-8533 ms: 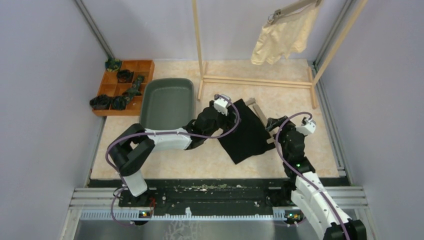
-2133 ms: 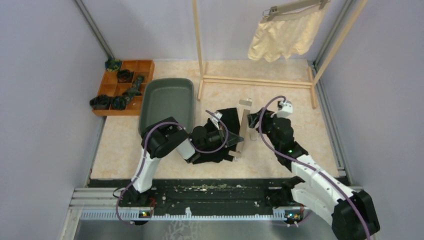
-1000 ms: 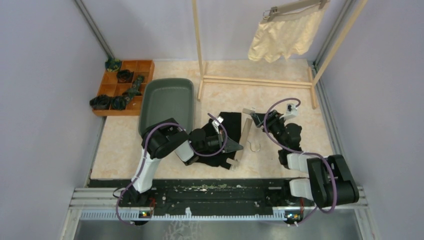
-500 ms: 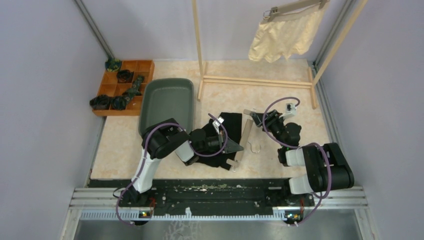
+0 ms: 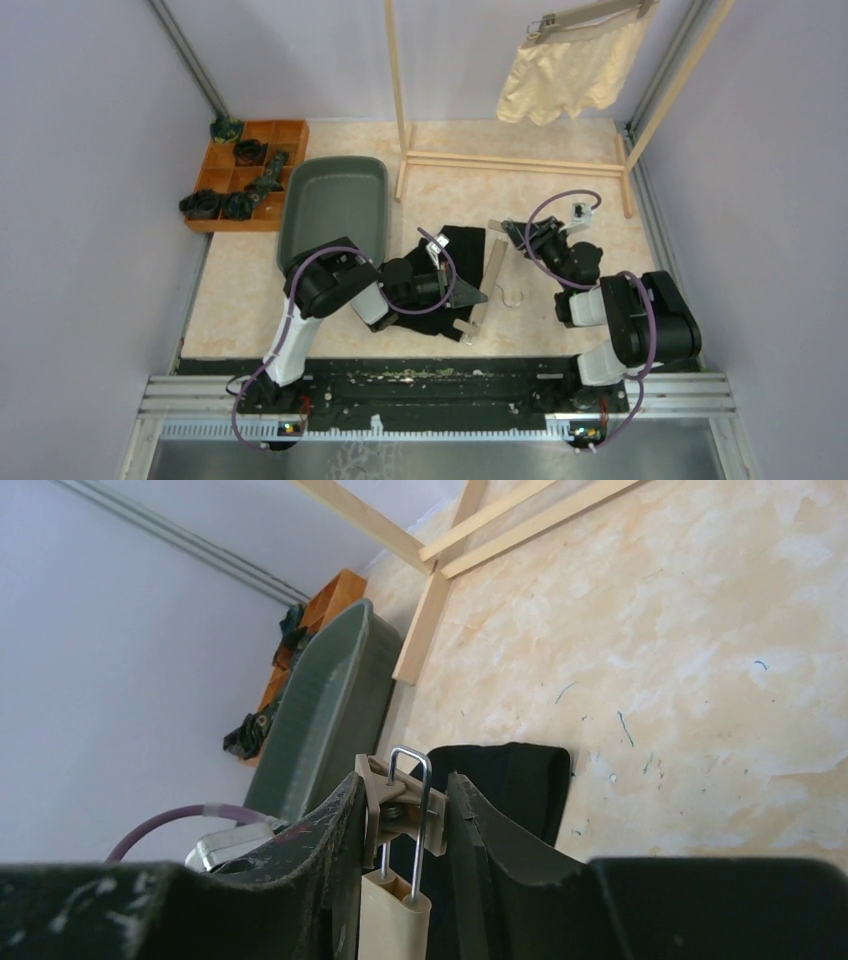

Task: Clip the underwear to the hanger
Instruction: Open the clamp at the hanger.

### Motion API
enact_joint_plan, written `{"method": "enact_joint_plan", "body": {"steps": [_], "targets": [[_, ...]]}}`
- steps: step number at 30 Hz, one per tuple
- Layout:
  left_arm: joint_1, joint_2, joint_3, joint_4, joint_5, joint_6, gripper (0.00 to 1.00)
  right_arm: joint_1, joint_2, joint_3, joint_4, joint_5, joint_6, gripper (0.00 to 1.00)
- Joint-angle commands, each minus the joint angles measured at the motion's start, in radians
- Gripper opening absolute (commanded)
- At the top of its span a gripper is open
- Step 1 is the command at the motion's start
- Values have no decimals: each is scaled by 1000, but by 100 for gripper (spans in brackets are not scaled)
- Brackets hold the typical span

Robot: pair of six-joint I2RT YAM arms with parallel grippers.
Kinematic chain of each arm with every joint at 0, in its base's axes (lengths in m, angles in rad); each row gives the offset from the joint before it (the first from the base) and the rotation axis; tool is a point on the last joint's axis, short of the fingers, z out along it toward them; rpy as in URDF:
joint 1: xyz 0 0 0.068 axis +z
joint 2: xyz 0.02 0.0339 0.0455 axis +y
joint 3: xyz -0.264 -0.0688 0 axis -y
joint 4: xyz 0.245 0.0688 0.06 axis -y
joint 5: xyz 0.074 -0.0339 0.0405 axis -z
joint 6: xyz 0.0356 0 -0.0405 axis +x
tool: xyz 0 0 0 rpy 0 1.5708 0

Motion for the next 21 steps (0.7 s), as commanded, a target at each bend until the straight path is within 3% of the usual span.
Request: {"method": "enact_joint_plan", "body": {"steps": [1,14,17,21], "targets": [[-8,-25,8,199,12,0,0,-13,0,19,99,-15,8,31],[-7,-26,9,199,11,-1,0,-17,12,13,117,-29,18,37],[-7,-27,10,200,11,-2,0,-17,23,10,133,-31,25,31],[-8,-26,10,200,9,-1,0,-18,37,4,156,-31,36,7]]}}
